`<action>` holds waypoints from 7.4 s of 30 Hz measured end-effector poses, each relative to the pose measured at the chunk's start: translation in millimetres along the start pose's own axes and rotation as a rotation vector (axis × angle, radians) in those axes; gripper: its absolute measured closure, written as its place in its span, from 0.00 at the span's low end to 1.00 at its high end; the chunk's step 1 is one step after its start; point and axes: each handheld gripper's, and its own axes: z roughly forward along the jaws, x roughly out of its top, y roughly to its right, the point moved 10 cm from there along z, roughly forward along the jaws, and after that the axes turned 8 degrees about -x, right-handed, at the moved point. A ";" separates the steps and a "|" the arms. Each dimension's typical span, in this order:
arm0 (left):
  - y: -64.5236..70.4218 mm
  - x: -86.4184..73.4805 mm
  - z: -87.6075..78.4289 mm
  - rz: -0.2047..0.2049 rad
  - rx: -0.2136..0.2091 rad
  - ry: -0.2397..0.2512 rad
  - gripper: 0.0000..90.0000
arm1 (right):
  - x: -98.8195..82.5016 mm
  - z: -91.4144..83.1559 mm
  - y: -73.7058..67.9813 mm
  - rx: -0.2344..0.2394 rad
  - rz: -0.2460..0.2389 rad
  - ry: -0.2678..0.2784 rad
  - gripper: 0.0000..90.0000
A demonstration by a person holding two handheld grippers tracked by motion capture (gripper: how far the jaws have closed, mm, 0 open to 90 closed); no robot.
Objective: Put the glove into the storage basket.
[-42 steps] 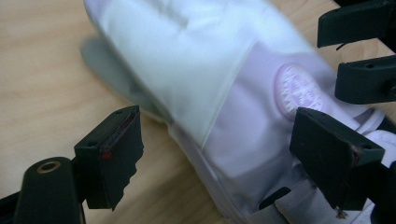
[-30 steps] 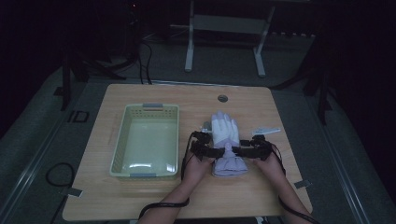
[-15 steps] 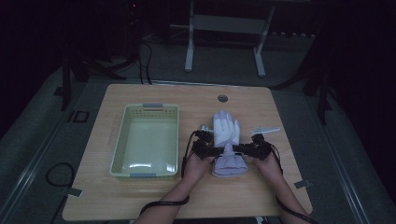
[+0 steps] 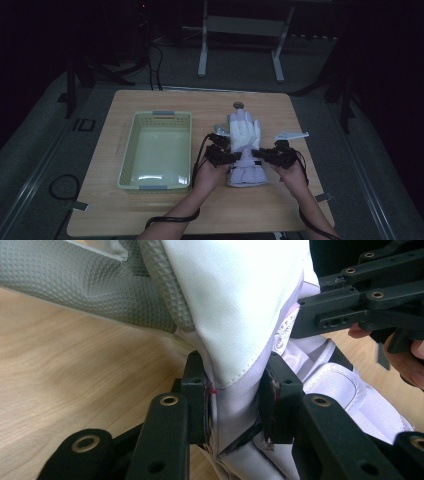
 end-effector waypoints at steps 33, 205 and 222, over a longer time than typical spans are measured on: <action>-15.7 26.9 -110.2 0.014 0.093 0.011 0.78 | 83.0 5.4 -75.3 0.058 -0.093 0.073 0.91; 63.3 -107.3 1.2 0.378 -0.126 -0.053 0.00 | -70.1 7.8 -8.0 0.022 -0.180 -0.032 0.15; 62.7 -115.7 11.0 0.366 -0.152 -0.046 0.00 | -88.9 -4.6 7.7 -0.016 -0.142 -0.020 0.15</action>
